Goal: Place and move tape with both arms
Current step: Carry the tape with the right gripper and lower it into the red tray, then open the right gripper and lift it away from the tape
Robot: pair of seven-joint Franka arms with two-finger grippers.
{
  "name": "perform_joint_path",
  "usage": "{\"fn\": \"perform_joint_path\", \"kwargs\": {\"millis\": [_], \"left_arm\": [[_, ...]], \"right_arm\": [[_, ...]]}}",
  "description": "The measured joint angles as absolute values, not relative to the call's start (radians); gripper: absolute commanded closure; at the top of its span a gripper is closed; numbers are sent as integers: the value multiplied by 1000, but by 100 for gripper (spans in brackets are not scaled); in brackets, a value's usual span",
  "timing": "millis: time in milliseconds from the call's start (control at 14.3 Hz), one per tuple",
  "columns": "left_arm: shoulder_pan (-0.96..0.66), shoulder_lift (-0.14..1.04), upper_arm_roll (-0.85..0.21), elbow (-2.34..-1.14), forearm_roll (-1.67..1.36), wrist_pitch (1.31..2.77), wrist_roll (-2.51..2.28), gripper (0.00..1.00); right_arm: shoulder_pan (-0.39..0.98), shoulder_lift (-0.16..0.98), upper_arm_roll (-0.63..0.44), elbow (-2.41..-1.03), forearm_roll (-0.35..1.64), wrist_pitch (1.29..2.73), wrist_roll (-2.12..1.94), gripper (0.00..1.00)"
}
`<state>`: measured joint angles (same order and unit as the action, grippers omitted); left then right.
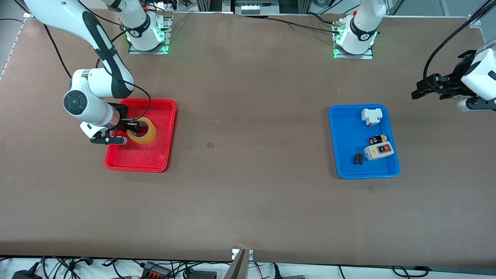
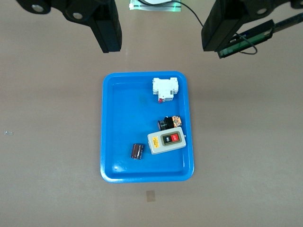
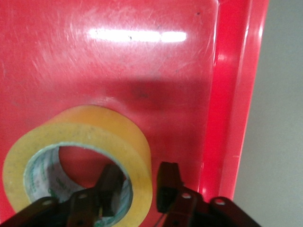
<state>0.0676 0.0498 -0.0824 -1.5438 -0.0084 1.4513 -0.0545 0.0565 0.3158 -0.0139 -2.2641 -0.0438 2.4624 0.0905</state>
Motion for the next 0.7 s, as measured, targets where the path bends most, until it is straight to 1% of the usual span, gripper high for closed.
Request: {"fn": "perform_joint_path", "kwargs": {"millis": [210, 419, 559, 699], "left_arm": [[68, 50, -82, -1544, -8, 1456, -55, 0], [70, 50, -82, -1543, -8, 1458, -55, 0], [70, 50, -82, -1543, -8, 1462, -55, 0], [70, 50, -82, -1543, -9, 1465, -55, 0]], "right_arm": [[57, 291, -14, -2247, -44, 2465, 90, 4], [57, 235, -13, -2197, -44, 2439, 87, 4], [57, 192, -13, -2121, -44, 2317, 83, 4], [57, 159, -13, -2005, -44, 2124, 82, 4]]}}
